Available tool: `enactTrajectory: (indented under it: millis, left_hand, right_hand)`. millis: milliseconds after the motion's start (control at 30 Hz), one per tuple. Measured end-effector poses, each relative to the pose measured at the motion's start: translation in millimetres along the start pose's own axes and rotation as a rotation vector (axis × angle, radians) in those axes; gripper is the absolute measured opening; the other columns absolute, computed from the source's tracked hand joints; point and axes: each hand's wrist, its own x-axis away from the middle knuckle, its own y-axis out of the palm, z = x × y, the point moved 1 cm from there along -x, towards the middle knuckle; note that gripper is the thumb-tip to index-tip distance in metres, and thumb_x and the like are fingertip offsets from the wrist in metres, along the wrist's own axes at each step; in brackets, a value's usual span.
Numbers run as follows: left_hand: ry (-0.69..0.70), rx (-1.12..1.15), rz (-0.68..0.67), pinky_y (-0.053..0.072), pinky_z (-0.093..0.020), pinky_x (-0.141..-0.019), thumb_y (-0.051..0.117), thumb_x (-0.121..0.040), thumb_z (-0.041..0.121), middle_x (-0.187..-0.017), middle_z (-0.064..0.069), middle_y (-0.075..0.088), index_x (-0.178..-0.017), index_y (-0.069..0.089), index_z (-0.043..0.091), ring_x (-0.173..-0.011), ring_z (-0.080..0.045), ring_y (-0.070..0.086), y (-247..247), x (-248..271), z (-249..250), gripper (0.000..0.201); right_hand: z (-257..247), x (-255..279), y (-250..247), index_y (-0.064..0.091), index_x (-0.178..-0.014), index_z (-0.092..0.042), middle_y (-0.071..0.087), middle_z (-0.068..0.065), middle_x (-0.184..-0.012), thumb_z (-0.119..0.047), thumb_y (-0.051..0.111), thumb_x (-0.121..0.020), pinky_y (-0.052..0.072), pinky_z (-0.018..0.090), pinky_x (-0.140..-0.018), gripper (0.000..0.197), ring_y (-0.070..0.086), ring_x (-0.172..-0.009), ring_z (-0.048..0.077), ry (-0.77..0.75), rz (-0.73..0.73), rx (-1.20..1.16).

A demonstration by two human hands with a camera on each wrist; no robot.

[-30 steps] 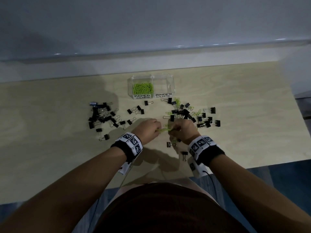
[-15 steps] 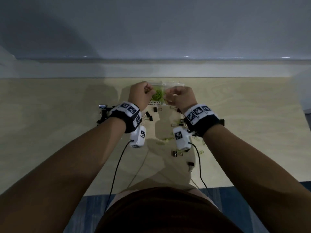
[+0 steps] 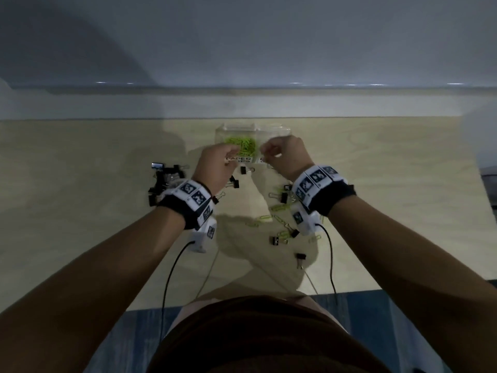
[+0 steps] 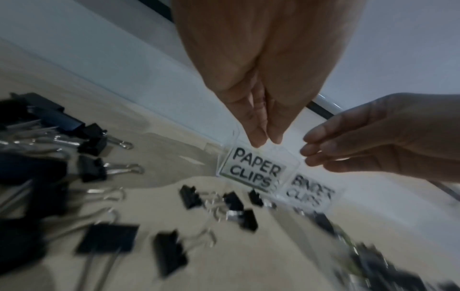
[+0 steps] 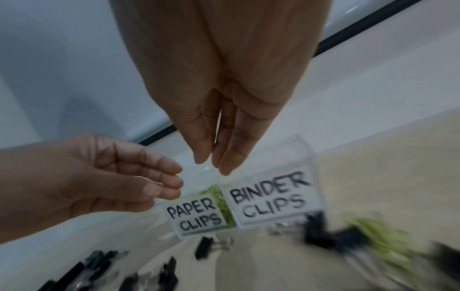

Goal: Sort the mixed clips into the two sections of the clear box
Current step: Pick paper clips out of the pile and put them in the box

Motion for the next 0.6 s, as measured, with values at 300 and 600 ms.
enactTrajectory:
  millis: [300, 600]
  left_hand:
    - [0.145, -0.324, -0.471, 0.035, -0.026, -0.093, 0.066, -0.082, 0.014, -0.114, -0.005, 0.053, -0.115, 0.058, 0.011, -0.109, -0.021, 0.050, 69, 75, -16, 0.034]
    - [0.356, -0.282, -0.522, 0.043, -0.034, -0.086, 0.064, -0.086, 0.020, -0.109, -0.010, 0.058, -0.106, 0.064, 0.006, -0.101, -0.024, 0.051, 110, 109, 13, 0.025]
  right_hand:
    - [73, 126, 8, 0.067, -0.083, -0.015, 0.063, 0.001, -0.088, -0.019, 0.070, -0.078, 0.051, 0.029, -0.068, 0.007, 0.059, -0.076, 0.016, 0.156, -0.204, 0.164]
    - [93, 145, 41, 0.064, -0.081, -0.012, 0.052, 0.004, -0.082, -0.009, 0.060, -0.079, 0.052, 0.033, -0.065, 0.006, 0.054, -0.068, 0.024, 0.090, -0.094, 0.192]
